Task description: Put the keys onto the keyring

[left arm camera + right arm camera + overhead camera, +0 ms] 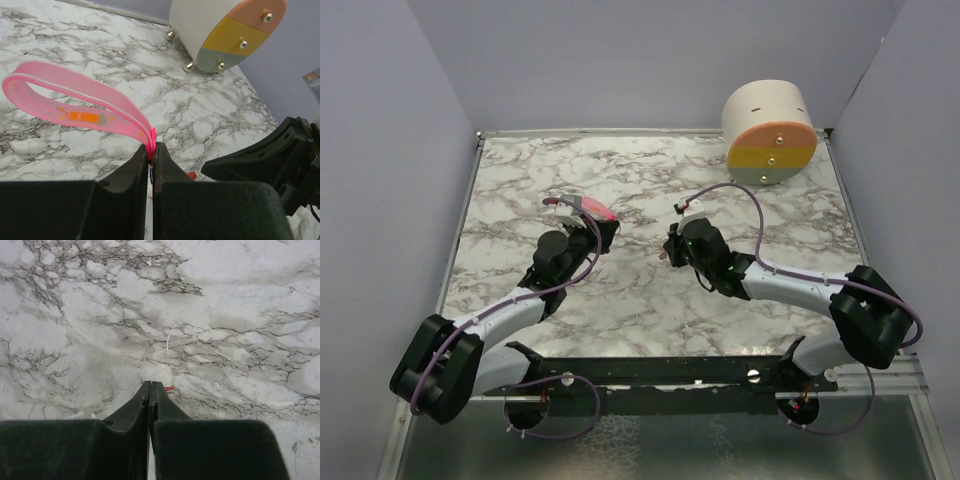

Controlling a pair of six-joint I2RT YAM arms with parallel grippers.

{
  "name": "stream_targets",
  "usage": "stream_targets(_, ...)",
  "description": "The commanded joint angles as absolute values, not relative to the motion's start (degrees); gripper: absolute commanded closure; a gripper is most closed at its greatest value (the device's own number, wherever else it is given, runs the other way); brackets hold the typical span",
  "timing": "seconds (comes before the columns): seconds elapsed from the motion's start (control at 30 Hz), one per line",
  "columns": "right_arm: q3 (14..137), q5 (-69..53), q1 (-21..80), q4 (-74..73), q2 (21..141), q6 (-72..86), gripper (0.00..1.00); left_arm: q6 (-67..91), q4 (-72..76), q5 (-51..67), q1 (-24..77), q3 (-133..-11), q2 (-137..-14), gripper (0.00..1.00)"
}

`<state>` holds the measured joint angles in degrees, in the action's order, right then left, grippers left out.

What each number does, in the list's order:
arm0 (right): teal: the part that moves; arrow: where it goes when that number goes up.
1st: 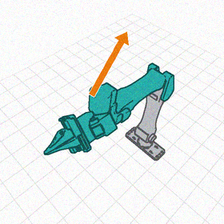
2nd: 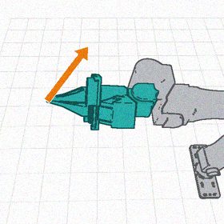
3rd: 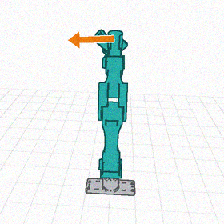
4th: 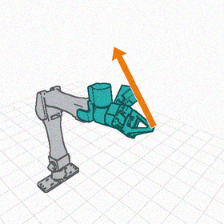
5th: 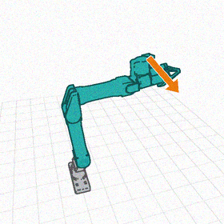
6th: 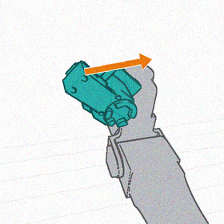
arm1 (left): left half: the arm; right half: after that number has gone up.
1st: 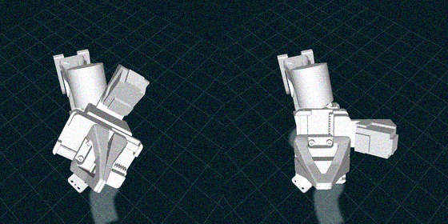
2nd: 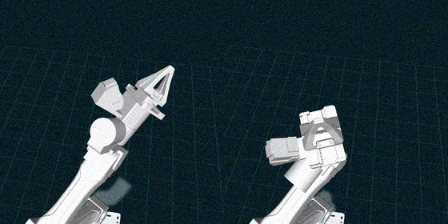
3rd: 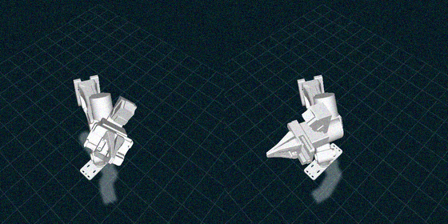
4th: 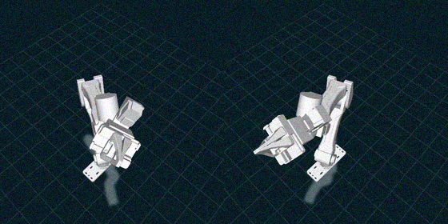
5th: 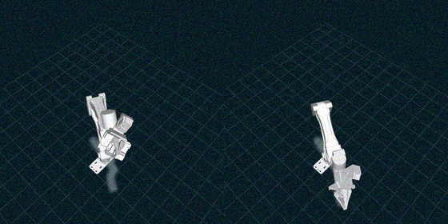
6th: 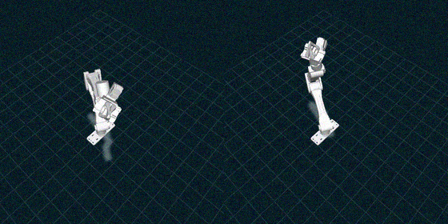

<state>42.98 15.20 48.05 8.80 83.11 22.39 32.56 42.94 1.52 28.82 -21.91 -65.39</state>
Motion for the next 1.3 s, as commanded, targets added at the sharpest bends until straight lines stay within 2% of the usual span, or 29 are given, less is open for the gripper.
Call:
stream_targets(0.0,41.82,16.35,48.43,14.49,83.33,19.93,0.99,31.47,45.14,6.07,28.48,-24.44,-67.77,1.00)
stream_targets(0.5,40.24,6.46,48.42,23.56,78.42,20.63,0.99,34.43,47.11,6.61,28.87,-25.13,-69.99,1.00)
stream_targets(0.73,39.73,2.29,48.43,26.81,77.56,23.49,0.99,37.36,52.63,5.17,29.71,-23.28,-70.31,1.00)
stream_targets(1.27,38.79,-0.38,48.43,31.81,74.62,30.71,0.99,40.16,58.65,0.35,32.79,-21.80,-69.41,1.00)
